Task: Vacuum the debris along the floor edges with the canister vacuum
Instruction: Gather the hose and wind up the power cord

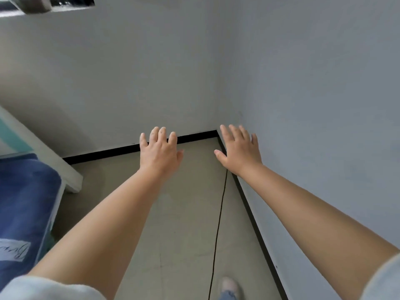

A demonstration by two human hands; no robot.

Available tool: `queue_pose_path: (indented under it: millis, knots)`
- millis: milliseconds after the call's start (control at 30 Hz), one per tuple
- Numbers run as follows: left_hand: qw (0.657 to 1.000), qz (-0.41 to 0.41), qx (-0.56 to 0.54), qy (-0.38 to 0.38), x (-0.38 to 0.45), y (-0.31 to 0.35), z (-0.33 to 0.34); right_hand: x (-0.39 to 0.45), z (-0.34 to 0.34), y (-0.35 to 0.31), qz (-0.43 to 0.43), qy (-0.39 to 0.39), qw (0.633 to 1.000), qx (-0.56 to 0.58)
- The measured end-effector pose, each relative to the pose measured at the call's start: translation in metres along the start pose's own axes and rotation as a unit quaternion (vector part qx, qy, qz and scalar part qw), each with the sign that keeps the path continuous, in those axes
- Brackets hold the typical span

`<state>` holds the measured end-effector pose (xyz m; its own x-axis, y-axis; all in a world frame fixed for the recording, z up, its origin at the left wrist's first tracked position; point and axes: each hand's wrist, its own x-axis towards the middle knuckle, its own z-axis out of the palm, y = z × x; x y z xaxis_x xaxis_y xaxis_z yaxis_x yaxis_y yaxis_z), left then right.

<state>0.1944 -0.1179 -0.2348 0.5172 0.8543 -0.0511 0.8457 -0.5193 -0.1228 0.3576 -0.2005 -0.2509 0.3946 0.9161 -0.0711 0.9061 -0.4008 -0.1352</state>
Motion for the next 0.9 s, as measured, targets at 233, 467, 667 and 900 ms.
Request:
queue_pose_path:
  millis: [233,467,667,900]
  knots:
    - [1.000,0.008,-0.009,-0.005,0.138,-0.056,0.002,0.147,-0.004,-0.039,0.006,-0.012,1.000,0.025]
    - [0.996,0.083,0.033,-0.018,0.297,-0.114,0.012,0.274,0.013,-0.071,0.069,0.027,0.996,0.043]
    - [0.971,0.237,0.030,-0.031,0.392,-0.083,0.050,0.311,0.078,-0.041,0.262,0.026,0.958,0.117]
    - [0.923,0.377,0.010,-0.076,0.442,0.013,0.108,0.292,0.135,0.024,0.432,0.029,0.890,0.141]
